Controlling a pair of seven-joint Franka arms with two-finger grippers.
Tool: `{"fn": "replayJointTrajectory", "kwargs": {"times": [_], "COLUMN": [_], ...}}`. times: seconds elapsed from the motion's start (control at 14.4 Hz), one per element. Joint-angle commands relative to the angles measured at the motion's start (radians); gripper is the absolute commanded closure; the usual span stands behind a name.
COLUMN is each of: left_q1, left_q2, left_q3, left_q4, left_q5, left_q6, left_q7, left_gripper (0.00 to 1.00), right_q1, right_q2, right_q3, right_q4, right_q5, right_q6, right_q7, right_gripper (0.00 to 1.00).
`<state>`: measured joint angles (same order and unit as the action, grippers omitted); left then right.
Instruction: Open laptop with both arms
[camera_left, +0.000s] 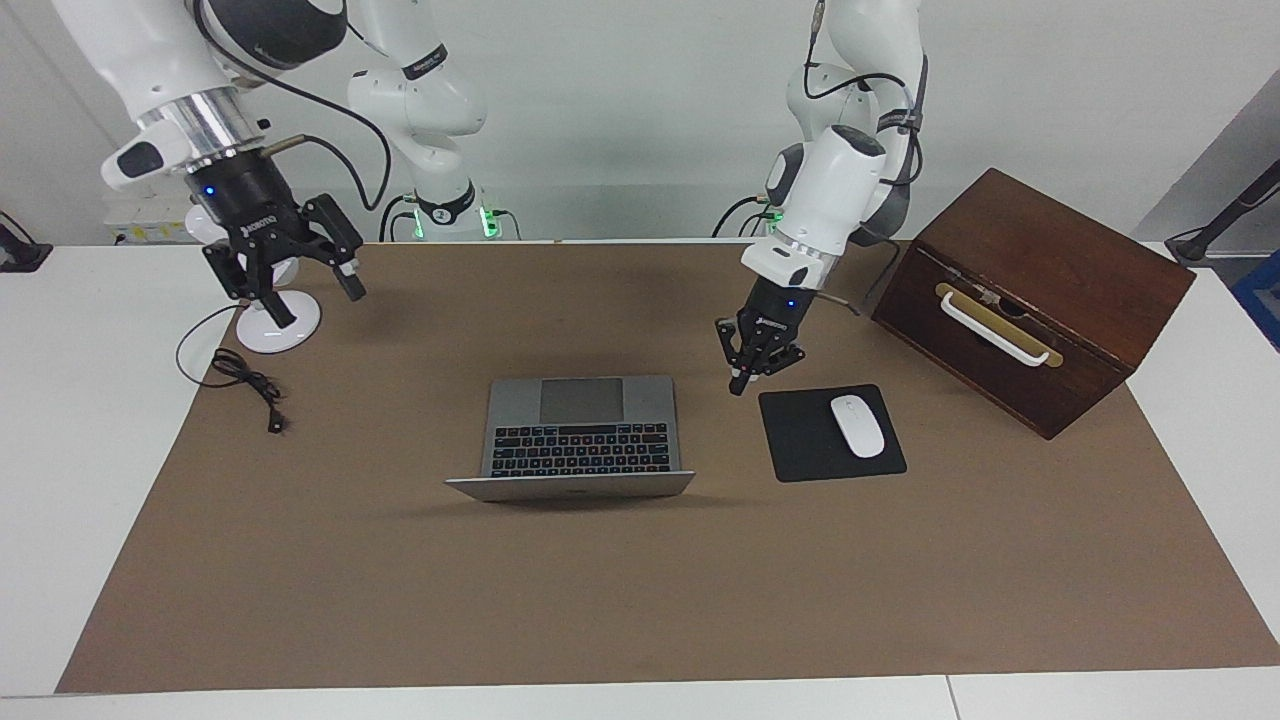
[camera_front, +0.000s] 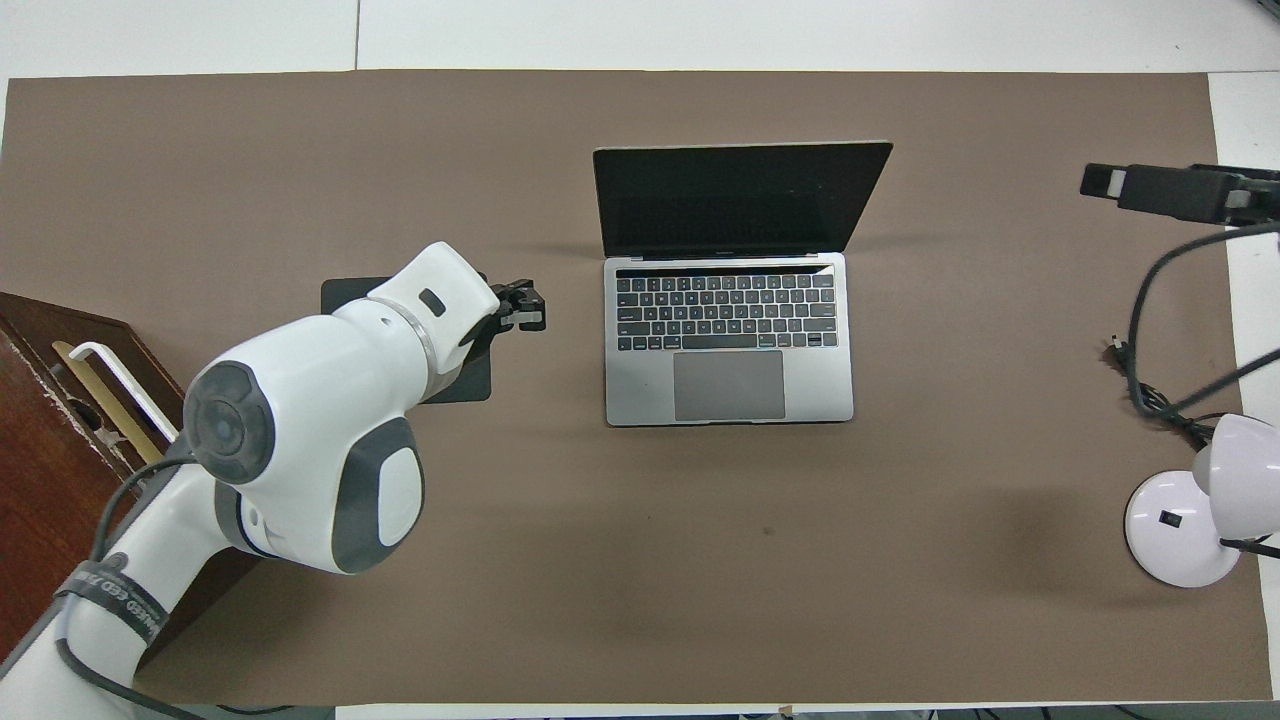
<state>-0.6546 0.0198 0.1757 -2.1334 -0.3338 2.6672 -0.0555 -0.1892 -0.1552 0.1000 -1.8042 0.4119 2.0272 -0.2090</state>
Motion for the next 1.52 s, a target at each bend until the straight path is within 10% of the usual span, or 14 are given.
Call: {"fn": "replayJointTrajectory", "kwargs": {"times": [0.0, 0.35, 0.69, 0.76, 0.9, 1.46], "left_q1": [0.085, 0.211, 0.338, 0.36, 0.384, 0.457], "left_q2": [-0.044, -0.178, -0.256, -0.265, -0.274, -0.29], "left_q3": [-0.005, -0.005, -0.004, -0.004, -0.004, -0.005], "left_q4": [0.099, 0.136, 0.138, 0.136, 0.138, 0.165], "left_q5": [0.074, 0.235, 0.311, 0.314, 0.346, 0.368], "left_q6": [-0.224, -0.515, -0.697, -0.714, -0.733, -0.829], "left_q7": [0.025, 0.081, 0.222, 0.223, 0.224, 0.217], "left_gripper": [1.0, 1.0, 1.0, 0.9, 0.0, 0.0], "right_q1": [-0.062, -0.096, -0.09, -0.092, -0.09, -0.039], "right_q2": [-0.027, -0.066, -0.112, -0.112, -0.133, -0.146], "right_q3": [0.004, 0.006, 0.053, 0.053, 0.053, 0.053], "right_q4": [0.066, 0.166, 0.166, 0.16, 0.102, -0.023], "right_q5": [-0.12, -0.258, -0.349, -0.349, -0.349, -0.303], "right_q6": [-0.196, -0.548, -0.631, -0.624, -0.558, -0.394], "right_q7": [0.013, 0.229, 0.284, 0.278, 0.255, 0.217], "right_gripper": [0.0, 0.0, 0.0, 0.0, 0.0, 0.0]}}
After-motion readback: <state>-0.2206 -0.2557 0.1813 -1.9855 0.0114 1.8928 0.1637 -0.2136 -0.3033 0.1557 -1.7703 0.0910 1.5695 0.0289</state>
